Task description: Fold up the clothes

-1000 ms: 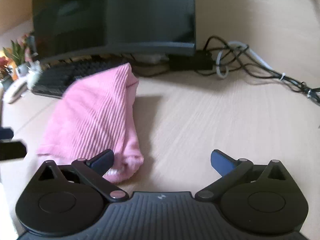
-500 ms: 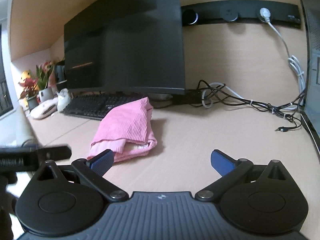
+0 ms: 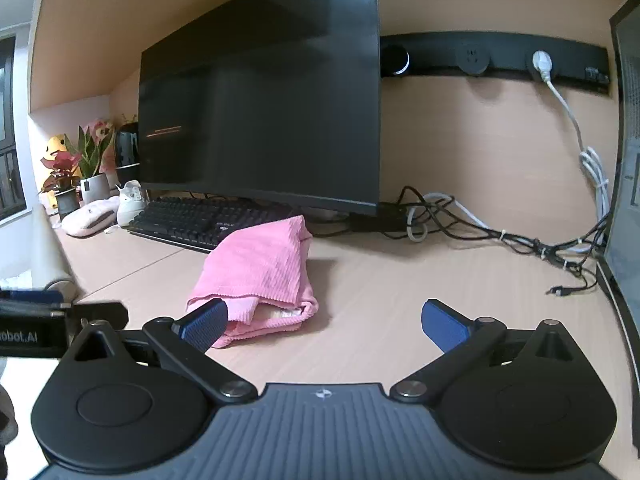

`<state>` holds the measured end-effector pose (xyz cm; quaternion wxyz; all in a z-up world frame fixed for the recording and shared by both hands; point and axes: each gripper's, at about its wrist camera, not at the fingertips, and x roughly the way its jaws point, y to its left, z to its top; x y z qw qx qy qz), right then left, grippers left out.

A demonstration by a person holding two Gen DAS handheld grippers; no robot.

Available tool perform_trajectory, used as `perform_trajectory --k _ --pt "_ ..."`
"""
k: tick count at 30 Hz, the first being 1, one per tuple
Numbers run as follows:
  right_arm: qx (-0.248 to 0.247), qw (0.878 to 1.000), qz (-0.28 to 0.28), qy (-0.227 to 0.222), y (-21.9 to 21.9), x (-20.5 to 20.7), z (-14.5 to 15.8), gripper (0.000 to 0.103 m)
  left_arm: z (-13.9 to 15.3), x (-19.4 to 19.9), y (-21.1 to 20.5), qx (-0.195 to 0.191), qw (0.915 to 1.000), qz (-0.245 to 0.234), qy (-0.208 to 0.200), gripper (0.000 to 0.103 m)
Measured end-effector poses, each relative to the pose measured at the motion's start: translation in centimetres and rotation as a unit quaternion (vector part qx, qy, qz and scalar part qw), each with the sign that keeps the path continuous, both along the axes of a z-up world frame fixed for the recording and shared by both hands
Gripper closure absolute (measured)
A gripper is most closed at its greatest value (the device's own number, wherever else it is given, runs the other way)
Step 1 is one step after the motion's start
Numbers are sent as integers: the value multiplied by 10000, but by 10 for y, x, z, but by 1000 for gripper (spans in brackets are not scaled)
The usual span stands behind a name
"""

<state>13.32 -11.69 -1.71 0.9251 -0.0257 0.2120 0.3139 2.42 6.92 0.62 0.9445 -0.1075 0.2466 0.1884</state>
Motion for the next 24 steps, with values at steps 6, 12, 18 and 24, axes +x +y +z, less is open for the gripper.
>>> perform_trajectory --k 6,12,18,24 --pt "-63 9999 101 48 0 -3 -3 0 -3 -1 -1 -122 9999 -24 77 0" --pt "-27 9999 74 104 -2 -4 -4 0 -2 0 -5 -108 9998 -147 88 0" --pt "-19 9999 92 97 -1 -6 -3 0 -1 0 -7 -83 9998 -177 84 0" --pt "-19 9998 146 131 -2 -5 -4 0 -2 -1 -7 -112 9998 -165 96 0"
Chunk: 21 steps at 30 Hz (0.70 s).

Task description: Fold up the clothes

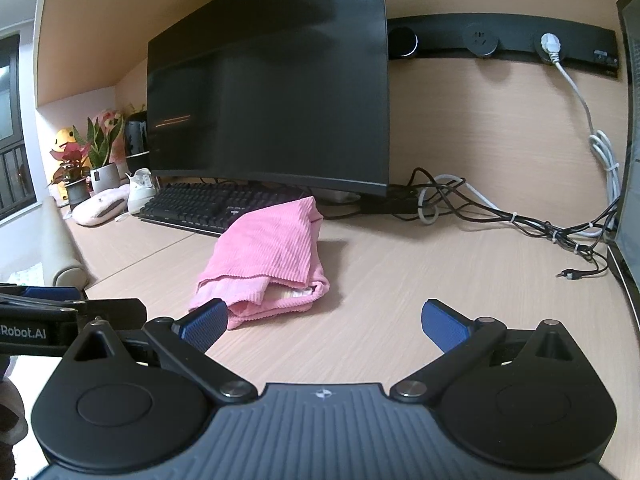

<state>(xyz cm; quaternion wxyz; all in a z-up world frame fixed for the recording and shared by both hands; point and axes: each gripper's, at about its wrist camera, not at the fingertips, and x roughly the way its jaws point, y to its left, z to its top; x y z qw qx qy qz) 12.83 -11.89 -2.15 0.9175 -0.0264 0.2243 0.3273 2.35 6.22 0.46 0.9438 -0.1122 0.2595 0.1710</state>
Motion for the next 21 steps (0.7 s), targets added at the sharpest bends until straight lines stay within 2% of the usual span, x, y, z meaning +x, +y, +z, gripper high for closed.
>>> perform_trajectory --k 21 --pt "61 10000 -27 36 -6 3 -1 0 0 4 -3 -5 10000 3 3 0"
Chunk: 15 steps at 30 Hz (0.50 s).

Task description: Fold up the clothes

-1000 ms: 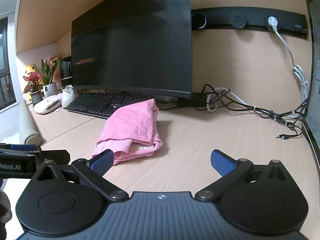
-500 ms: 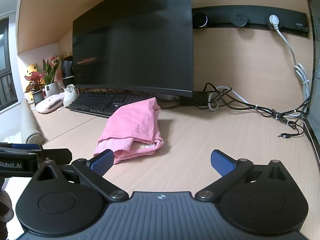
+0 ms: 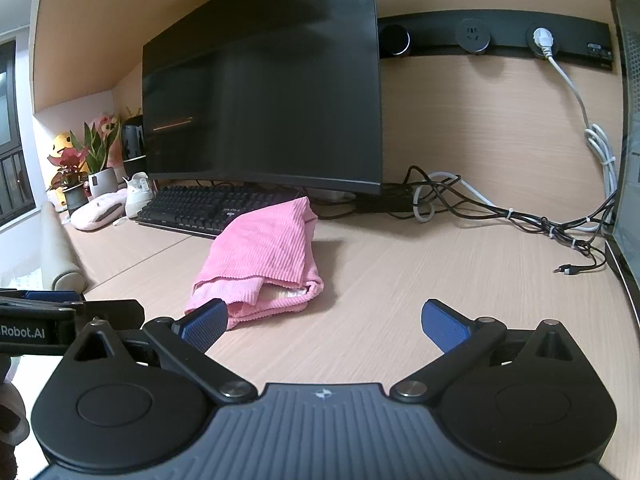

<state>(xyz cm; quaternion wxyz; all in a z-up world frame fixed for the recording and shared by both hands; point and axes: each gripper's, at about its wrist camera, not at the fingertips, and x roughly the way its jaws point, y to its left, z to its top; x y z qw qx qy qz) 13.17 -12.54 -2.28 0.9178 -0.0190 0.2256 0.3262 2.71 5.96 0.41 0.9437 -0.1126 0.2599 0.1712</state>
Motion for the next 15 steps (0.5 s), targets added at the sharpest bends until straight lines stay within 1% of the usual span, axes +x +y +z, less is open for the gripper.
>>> perform_trajectory --k 15 --pt "-75 10000 25 -30 -1 -3 -1 0 0 0 -3 12 10000 16 8 0"
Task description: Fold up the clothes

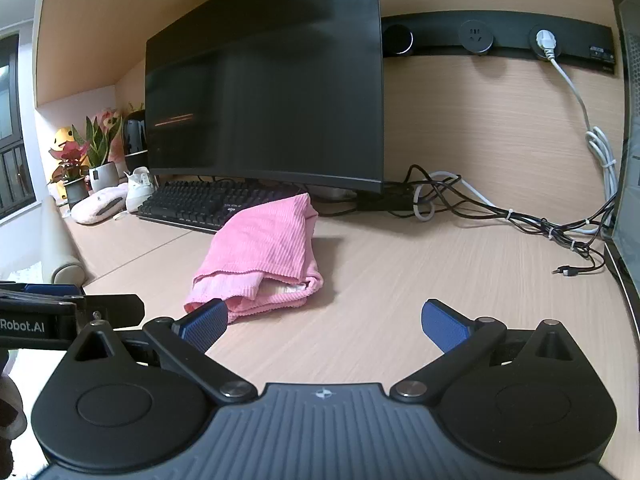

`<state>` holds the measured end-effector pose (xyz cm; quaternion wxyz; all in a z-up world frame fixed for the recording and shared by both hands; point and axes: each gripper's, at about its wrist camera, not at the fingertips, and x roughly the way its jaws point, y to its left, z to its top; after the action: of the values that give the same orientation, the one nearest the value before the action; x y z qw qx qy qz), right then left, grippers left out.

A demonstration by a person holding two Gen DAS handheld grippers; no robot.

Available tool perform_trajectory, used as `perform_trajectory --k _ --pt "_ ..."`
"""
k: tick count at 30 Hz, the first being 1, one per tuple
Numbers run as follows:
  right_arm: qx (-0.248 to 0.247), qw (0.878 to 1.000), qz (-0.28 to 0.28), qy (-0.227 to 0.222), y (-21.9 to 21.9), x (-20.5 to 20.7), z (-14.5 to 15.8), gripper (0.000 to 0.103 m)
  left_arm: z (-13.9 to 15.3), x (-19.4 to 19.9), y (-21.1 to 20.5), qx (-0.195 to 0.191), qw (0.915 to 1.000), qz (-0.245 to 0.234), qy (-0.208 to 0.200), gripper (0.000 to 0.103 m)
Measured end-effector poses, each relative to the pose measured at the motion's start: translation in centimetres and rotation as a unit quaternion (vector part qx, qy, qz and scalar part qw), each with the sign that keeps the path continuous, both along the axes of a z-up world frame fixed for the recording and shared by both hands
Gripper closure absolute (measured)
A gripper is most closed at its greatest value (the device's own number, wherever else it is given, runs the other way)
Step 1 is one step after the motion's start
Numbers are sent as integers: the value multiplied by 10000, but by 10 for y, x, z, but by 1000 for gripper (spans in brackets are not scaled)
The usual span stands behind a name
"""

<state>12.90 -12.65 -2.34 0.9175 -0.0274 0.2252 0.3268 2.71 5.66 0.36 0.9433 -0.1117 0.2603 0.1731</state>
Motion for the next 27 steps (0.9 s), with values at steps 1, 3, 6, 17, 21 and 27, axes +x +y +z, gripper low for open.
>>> perform_trajectory --k 1,3,6,17,21,27 --pt "0 10000 -5 -1 0 0 0 0 0 0 0 0 10000 -1 1 0" --pt "2 10000 -12 -1 -1 0 0 0 0 0 0 19 10000 18 16 0" --pt "2 10000 -18 2 0 1 0 0 0 -1 0 56 10000 18 14 0" --pt "-37 9999 -96 27 -3 1 -2 0 0 -3 0 44 10000 10 -17 0" --pt "3 10000 -88 8 -4 -1 -1 0 0 -3 -2 77 10000 -36 -32 0" --pt "-1 10000 -29 -6 -3 -3 1 0 0 -4 -2 112 9999 -4 -5 0"
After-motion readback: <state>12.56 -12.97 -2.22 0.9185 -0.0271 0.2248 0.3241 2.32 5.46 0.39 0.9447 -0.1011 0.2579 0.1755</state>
